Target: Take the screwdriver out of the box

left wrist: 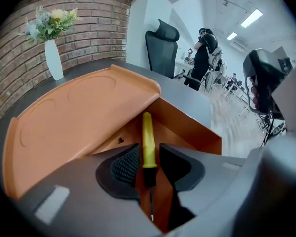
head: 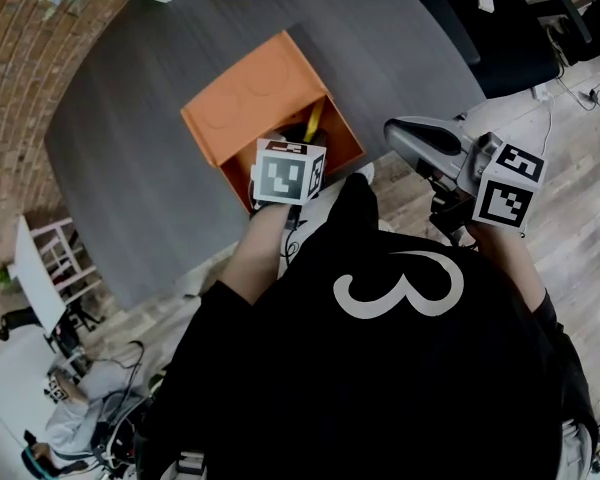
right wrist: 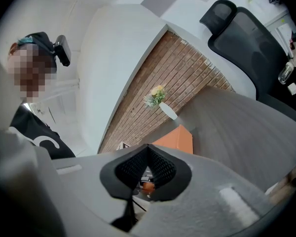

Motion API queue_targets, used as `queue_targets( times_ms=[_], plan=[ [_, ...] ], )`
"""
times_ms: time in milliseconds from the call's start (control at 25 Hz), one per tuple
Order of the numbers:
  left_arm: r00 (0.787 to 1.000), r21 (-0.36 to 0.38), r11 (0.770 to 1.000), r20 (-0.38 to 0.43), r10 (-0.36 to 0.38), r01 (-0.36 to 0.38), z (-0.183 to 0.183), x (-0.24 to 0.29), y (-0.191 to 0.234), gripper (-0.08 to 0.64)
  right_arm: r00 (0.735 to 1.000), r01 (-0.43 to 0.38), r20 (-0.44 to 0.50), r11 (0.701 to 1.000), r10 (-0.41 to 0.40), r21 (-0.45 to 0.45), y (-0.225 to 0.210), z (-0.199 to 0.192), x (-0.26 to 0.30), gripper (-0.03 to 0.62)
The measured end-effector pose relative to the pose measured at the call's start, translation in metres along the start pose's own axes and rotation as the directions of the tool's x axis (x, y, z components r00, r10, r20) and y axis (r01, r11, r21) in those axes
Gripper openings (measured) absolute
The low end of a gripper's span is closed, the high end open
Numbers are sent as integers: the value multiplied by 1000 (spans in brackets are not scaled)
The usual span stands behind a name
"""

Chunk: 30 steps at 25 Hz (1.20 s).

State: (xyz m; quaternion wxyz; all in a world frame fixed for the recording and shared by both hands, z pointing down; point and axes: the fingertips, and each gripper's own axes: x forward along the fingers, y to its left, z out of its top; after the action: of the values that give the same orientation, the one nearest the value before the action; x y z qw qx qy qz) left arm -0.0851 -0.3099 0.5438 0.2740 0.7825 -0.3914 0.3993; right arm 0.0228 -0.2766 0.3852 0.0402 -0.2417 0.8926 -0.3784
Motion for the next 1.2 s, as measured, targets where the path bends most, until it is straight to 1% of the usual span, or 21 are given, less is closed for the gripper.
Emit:
queue_targets(
  times_ms=[240,360,520,760,840,960,1080,1200],
  plan=[
    [1000,11,1000,1,18,-18,0,1,0,100,1000,-5,-9,1000,5,2,-2,-2,2,2],
    [999,25,999,4,32,-33,0,2,2,97,1000,-6,-9,1000,6,15,-2,-4,1,2],
    [999,11,999,8,34,-34,0,1,3,97,1000,-29,13,998,28,58,-1,-1,-1,2],
    [999,13,999,10,52,-52,-1,-6,4,95,999,-33,19,998,32,55,2,-1,-3,2],
    [999,29,998,15,51,-51,-1,-10,3,95,999,-35,15,998,34,43,6,-2,-3,2],
    [997,79,995,28,65,-67,0,-17,0,95,999,-40,10,999,40,33,12,-4,-3,2],
    [994,136,985,57,95,-102,3,-25,-2,95,999,-47,12,999,46,27,19,-5,-5,2],
    [991,181,976,86,105,-119,7,-35,-8,95,999,-51,10,999,51,14,25,-5,-7,2]
  ],
)
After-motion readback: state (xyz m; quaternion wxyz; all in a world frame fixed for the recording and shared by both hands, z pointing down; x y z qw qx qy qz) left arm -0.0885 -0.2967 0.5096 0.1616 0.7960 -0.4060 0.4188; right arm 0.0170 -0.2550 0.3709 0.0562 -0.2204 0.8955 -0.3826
